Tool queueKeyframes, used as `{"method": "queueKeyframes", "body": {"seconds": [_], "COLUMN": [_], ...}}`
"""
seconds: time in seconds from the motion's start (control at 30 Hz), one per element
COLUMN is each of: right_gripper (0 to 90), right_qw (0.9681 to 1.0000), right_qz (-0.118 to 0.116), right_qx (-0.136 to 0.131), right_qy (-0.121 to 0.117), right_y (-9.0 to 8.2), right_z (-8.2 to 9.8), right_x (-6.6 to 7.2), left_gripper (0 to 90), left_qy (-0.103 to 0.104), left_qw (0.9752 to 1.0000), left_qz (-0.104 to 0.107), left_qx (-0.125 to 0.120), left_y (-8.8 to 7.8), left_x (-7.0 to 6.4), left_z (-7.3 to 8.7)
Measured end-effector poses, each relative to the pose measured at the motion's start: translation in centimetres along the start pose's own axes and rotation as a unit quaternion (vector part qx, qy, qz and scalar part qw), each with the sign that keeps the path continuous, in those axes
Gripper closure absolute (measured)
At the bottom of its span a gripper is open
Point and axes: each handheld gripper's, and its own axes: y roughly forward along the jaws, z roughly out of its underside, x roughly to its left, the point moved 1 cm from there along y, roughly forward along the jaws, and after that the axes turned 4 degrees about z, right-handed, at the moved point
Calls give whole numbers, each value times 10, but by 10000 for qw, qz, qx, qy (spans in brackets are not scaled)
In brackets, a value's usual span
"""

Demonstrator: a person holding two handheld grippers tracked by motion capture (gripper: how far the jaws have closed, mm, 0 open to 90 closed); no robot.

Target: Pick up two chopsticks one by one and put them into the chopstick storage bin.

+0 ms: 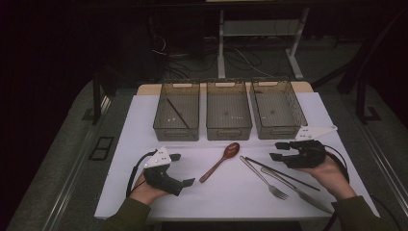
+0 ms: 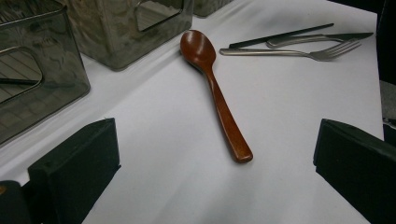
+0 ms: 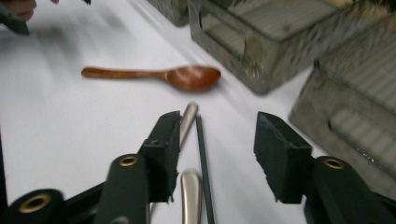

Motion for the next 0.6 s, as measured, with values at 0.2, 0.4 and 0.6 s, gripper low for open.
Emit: {"method": "queueKeyframes", "body": {"seconds": [0.2,0.4,0.6], "right_gripper": [614,703,757], "right_qw": [9999,9994,9977], "right_qz": [52,34,29], "right_qx": [118,356,677], "right_qy": [35,17,-93], "right_y": [-9,-9,-4], "right_z": [27,49,65], "right_x": [-4,-8,-8], "left_gripper": [0,0,0], "left_qy": [-4,27,25], "left_qw": [10000,10000,10000], "left_qz": [-5,-7,-6], "left_qx": [-5,50,85], "left_y": [0,0,0], "left_x": [0,0,1], "left_z": [1,1,1]}}
